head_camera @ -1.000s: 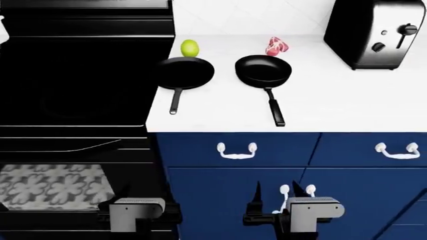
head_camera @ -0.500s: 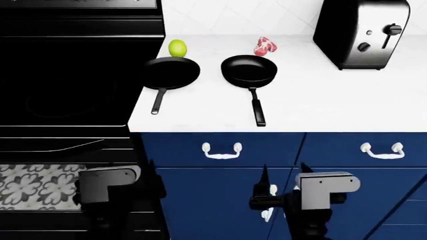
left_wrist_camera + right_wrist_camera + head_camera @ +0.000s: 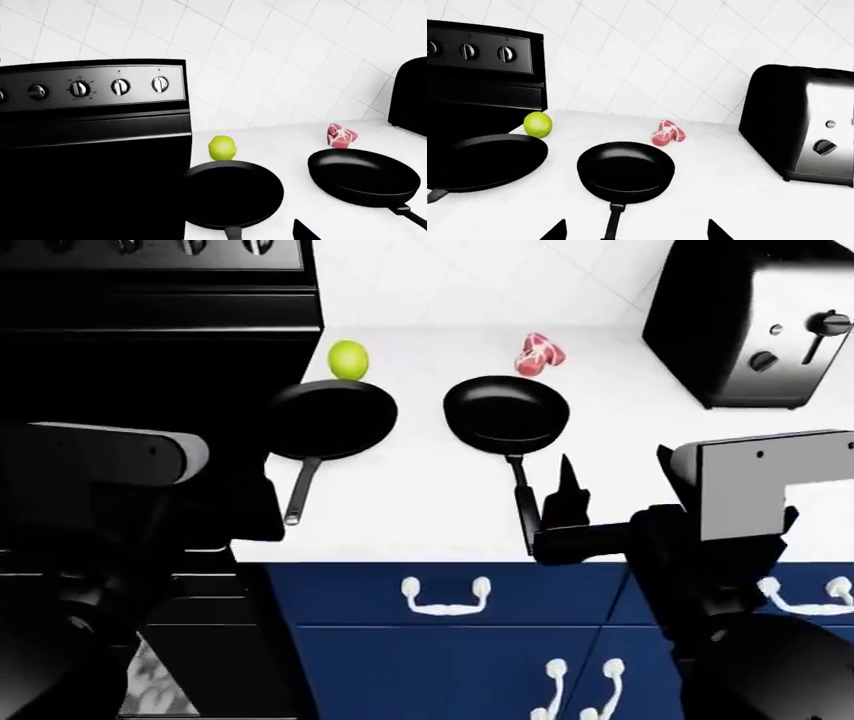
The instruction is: Place both pans onto different burners. Then place the lemon and the lamb chop on different pans.
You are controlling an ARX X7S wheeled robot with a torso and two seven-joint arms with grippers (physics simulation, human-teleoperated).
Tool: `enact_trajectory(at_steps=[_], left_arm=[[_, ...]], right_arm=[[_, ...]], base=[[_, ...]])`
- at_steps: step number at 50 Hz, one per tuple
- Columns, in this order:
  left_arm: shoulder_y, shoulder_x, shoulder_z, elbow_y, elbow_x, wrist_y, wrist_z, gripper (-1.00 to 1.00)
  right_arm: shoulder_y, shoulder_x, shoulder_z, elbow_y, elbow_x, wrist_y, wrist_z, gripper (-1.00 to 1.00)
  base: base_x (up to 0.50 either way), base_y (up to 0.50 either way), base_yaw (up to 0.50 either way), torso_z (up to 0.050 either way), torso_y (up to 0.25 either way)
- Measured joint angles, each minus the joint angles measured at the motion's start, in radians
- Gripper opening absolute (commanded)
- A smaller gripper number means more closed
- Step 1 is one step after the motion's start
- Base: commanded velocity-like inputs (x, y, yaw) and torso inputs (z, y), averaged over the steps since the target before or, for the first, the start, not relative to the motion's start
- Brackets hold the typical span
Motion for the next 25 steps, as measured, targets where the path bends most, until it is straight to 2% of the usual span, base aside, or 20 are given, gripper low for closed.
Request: enact_trajectory(at_steps=[10, 25], left_arm=[[-0.044, -0.020, -0.011, 0.039, -0.054, -0.052, -0.034, 1.00], [-0.053, -0.039, -0.014, 0.056, -0.094, -0.062, -0.063, 1.00]], right_arm=[[0.066, 0.047, 0.025, -0.002, 0.222, 0.041, 0.165, 1.00], [0.077, 0.093, 0.004, 0.019, 0.299, 0.017, 0.231, 1.00]], base=[[0.50, 0.00, 0.00, 0.000, 0.000], [0.50, 0.00, 0.00, 0.000, 0.001]])
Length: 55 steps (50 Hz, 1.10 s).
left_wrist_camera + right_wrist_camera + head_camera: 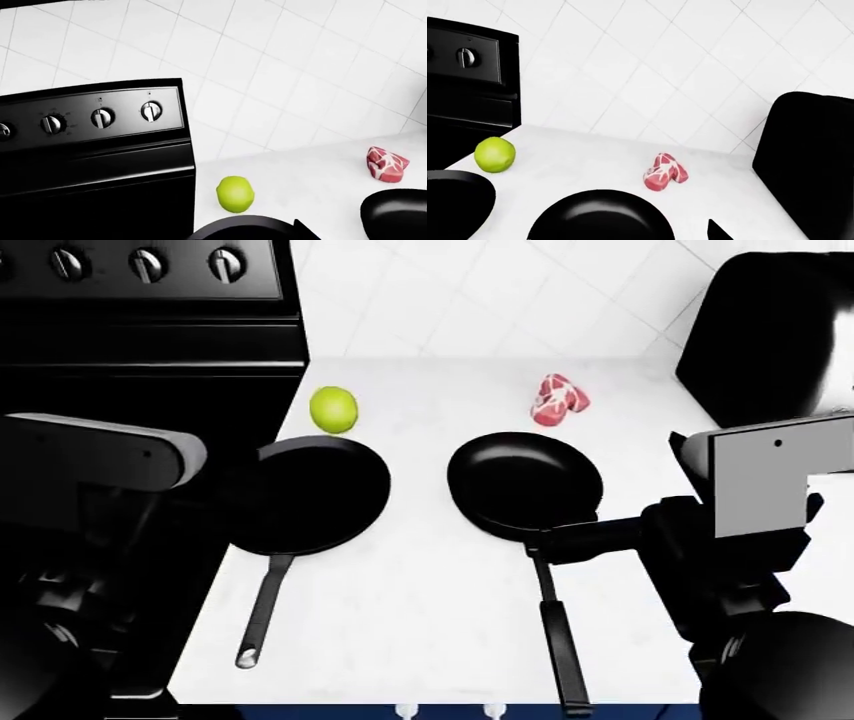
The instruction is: Place both pans onto different burners. Then place the lemon and the lamb chop on different pans.
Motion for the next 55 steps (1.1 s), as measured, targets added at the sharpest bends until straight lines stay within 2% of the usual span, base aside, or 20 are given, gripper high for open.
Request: enact_trajectory(at_steps=[5, 15, 28, 55], left_arm=[[0.001, -0.005, 0.000, -0.001, -0.008, 0.004, -0.007, 1.00], [0.008, -0.018, -0.003, 0.000, -0.022, 0.016, -0.016, 1.00], [0.043, -0.037, -0.008, -0.004, -0.023, 0.053, -0.010, 1.00], [0.174, -0.073, -0.032, -0.023, 0.031, 0.179, 0.052, 1.00]], right_arm=[[0.009, 0.000, -0.002, 0.013, 0.029, 0.011, 0.040, 1.00], [0.026, -0.053, -0.018, 0.119, 0.138, 0.045, 0.248, 1.00], [0.018, -0.116, -0.141, 0.222, 0.073, -0.004, 0.348, 1.00], [-0.016, -0.192, -0.300, 0.200, 0.259, 0.035, 0.644, 1.00]], base=[[0.04, 0.00, 0.00, 0.000, 0.000], [0.00, 0.00, 0.00, 0.000, 0.000], [0.00, 0.00, 0.00, 0.000, 0.000], [0.00, 0.00, 0.00, 0.000, 0.000]])
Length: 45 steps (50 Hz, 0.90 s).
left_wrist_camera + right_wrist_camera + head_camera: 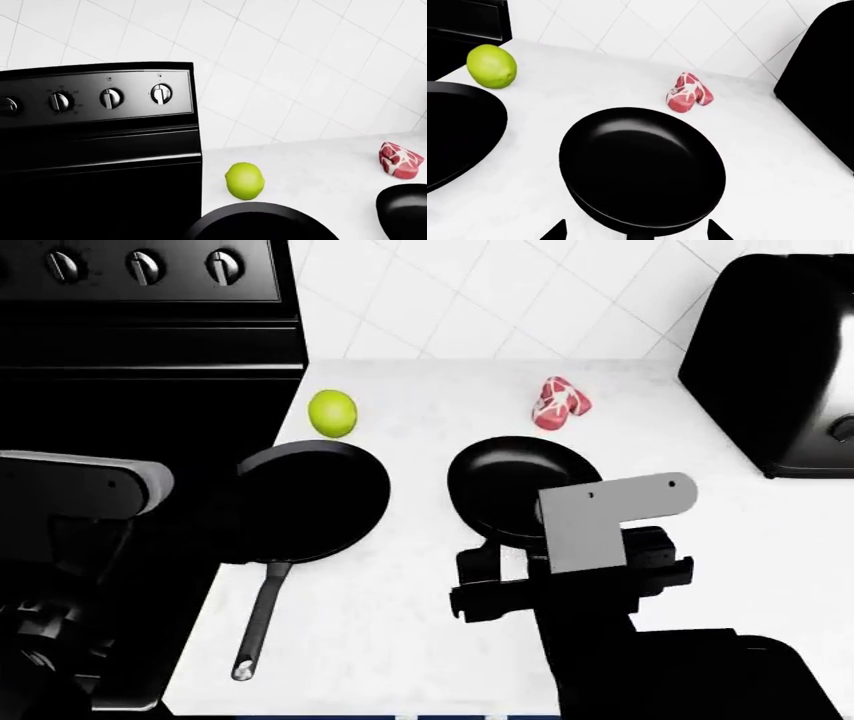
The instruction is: Place both pans onto different burners. Then place the lemon and the lamb chop on different pans.
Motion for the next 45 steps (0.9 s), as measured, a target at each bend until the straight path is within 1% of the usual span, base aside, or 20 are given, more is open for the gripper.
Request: enact_trajectory(at_steps=[6, 15, 31, 45], left_arm=[[0.019, -0.005, -0.006, -0.001, 0.003, 0.014, 0.004, 1.00], [0.033, -0.012, -0.008, -0.002, 0.003, 0.024, 0.002, 1.00], [0.013, -0.023, -0.008, -0.003, -0.020, 0.013, -0.021, 1.00], [0.013, -0.028, 0.003, -0.005, -0.023, 0.019, -0.030, 1.00]], right_arm=[[-0.017, 0.007, -0.028, 0.003, -0.024, -0.026, -0.015, 1.00], [-0.051, 0.030, -0.069, 0.027, -0.106, -0.089, -0.088, 1.00], [-0.096, 0.066, -0.124, 0.082, -0.219, -0.178, -0.194, 1.00], [-0.097, 0.098, -0.151, 0.142, -0.288, -0.235, -0.266, 1.00]], base=[[0.00, 0.00, 0.00, 0.000, 0.000], [0.00, 0.00, 0.00, 0.000, 0.000], [0.00, 0.00, 0.00, 0.000, 0.000], [0.00, 0.00, 0.00, 0.000, 0.000]])
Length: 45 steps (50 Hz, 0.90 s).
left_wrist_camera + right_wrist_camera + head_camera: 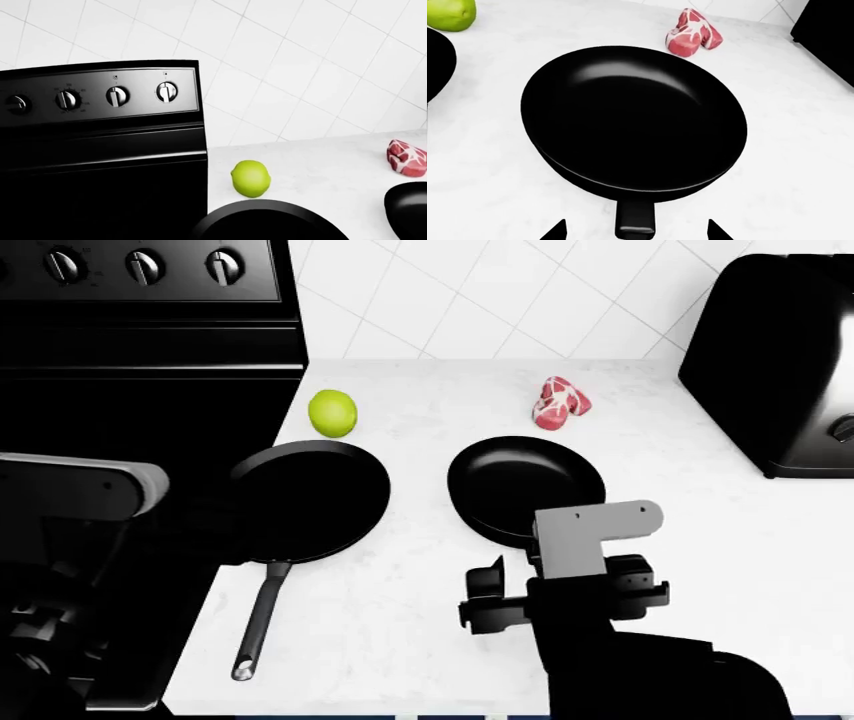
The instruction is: Place both pans onto different burners. Then place the lemon and the lamb chop on different pans.
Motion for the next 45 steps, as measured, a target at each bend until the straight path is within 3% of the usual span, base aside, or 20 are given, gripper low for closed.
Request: enact_trajectory(at_steps=[32, 33, 45], left_arm=[[0.006, -0.010, 0.016, -0.007, -0.013, 0.016, -0.015, 1.00], [0.006, -0.010, 0.017, -0.007, -0.013, 0.017, -0.016, 1.00], [0.010, -0.013, 0.020, -0.010, -0.016, 0.025, -0.021, 1.00]], right_arm=[[-0.013, 0.019, -0.044, 0.093, -0.082, -0.119, -0.125, 1.00], [-0.014, 0.019, -0.044, 0.094, -0.082, -0.122, -0.127, -1.00], [-0.026, 0.020, -0.036, 0.100, -0.090, -0.147, -0.129, -1.00]], base=[[0.00, 0.00, 0.00, 0.000, 0.000], [0.00, 0.00, 0.00, 0.000, 0.000], [0.00, 0.00, 0.00, 0.000, 0.000]])
